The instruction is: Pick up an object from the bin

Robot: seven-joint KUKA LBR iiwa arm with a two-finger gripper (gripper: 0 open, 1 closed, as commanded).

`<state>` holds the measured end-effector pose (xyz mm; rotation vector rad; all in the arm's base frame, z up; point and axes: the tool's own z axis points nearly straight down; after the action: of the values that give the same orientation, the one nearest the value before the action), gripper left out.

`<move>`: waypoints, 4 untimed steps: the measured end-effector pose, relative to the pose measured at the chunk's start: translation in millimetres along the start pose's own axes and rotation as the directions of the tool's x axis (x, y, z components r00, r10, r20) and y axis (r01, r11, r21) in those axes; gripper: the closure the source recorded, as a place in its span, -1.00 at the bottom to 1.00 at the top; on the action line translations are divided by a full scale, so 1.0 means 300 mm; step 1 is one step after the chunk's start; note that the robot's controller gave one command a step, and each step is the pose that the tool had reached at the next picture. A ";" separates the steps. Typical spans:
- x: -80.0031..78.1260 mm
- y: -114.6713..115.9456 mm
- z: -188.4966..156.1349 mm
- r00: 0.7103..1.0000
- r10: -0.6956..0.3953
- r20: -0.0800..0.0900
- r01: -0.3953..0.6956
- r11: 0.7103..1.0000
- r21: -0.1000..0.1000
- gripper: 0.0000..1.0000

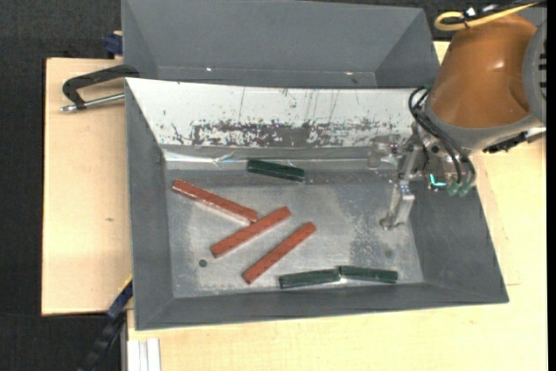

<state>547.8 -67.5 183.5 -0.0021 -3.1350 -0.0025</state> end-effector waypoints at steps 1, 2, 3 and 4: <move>-0.001 0.000 -0.007 1.000 0.000 0.003 0.000 1.000 0.000 -1.00; -0.019 -0.011 -0.040 0.996 -0.085 0.011 0.085 0.996 0.002 -1.00; 0.005 0.115 0.127 0.995 -0.102 0.015 0.102 0.995 0.003 -1.00; -0.042 0.231 0.375 0.867 -0.499 0.007 0.499 0.867 0.004 1.00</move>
Offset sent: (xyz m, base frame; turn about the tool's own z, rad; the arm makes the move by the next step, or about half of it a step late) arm 0.0083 -0.0089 0.0183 -0.1599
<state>559.6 1.8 70.9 0.8096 -3.0374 -0.0016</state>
